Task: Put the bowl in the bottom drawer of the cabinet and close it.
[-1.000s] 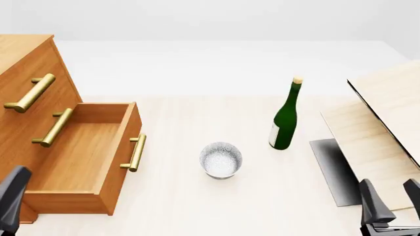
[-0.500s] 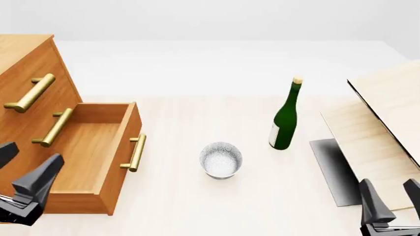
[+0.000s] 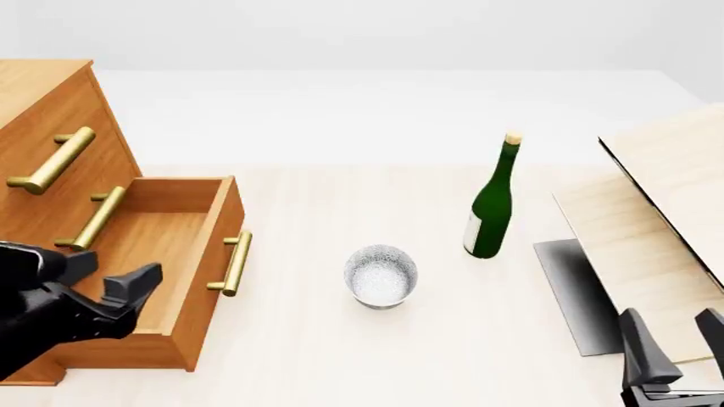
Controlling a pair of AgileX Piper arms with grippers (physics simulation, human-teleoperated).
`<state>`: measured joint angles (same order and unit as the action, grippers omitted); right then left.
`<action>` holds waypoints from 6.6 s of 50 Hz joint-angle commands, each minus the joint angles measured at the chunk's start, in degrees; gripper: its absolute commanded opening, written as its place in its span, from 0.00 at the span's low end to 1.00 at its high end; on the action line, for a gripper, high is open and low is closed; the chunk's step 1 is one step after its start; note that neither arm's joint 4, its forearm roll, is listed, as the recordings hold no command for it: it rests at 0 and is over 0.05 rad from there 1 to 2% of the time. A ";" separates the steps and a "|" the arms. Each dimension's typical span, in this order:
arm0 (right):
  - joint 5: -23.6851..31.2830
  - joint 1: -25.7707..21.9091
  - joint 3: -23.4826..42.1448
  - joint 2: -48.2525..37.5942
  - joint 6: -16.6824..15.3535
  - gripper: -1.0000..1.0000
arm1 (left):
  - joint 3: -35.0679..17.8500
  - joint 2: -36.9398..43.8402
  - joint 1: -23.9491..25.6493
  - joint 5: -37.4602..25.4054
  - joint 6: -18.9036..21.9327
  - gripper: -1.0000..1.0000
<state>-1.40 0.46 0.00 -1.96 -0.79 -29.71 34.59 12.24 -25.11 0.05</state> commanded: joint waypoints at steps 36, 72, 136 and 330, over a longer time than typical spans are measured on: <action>0.19 -0.03 0.10 0.01 0.13 1.00 | 0.71 25.42 -1.86 13.89 -3.86 1.00; 0.19 -0.03 0.10 0.00 0.12 1.00 | 1.92 37.37 -0.80 20.04 -4.61 1.00; 0.20 -0.03 0.10 0.02 0.12 1.00 | 0.79 41.93 5.62 22.35 -3.37 1.00; 0.19 -0.04 0.10 0.01 0.13 1.00 | -21.60 43.30 19.90 18.73 -14.85 1.00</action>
<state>-1.40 0.46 0.00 -1.97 -0.79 -49.85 73.30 29.16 -9.16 -12.90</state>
